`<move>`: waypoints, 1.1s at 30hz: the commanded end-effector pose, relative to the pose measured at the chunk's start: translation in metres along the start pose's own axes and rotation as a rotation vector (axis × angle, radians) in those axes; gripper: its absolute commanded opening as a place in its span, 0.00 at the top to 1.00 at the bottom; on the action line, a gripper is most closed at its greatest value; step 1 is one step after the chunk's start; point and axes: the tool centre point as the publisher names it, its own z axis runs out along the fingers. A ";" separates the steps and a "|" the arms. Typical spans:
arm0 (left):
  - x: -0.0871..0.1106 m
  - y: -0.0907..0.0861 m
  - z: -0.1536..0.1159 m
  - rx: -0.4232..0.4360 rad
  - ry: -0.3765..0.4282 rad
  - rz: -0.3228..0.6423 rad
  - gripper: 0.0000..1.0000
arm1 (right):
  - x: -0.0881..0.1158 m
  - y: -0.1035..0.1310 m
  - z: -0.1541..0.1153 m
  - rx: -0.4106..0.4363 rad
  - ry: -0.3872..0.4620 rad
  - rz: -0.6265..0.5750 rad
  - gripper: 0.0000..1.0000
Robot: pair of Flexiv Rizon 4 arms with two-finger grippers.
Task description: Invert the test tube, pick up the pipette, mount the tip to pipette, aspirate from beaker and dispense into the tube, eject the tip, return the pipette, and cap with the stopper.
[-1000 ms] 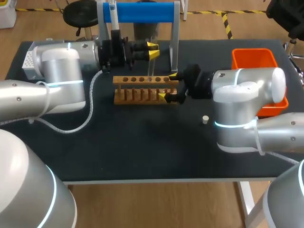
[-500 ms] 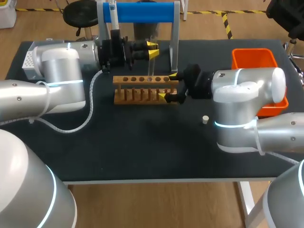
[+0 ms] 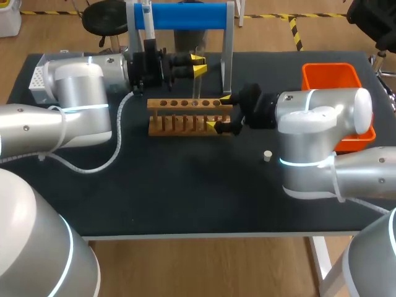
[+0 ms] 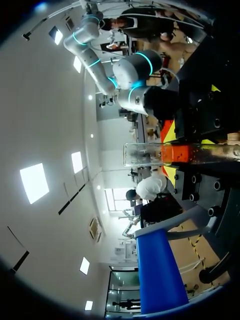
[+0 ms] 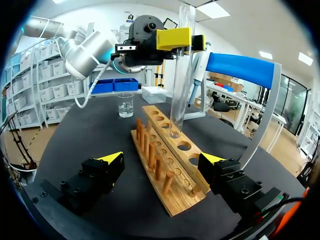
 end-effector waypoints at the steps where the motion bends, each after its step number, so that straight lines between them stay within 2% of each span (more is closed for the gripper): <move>1: -0.003 0.002 0.000 -0.001 0.005 -0.001 1.00 | 0.001 0.000 0.001 -0.001 -0.006 0.000 0.00; 9: -0.004 0.000 -0.004 -0.071 0.015 0.001 1.00 | 0.001 0.000 0.001 -0.001 -0.006 0.000 0.00; 24: -0.004 0.007 -0.004 -0.240 0.065 -0.024 1.00 | 0.001 0.000 0.001 -0.001 -0.006 0.000 0.00; 33: -0.003 0.013 -0.002 -0.243 0.036 -0.038 1.00 | 0.001 0.000 0.001 -0.001 -0.006 0.000 0.00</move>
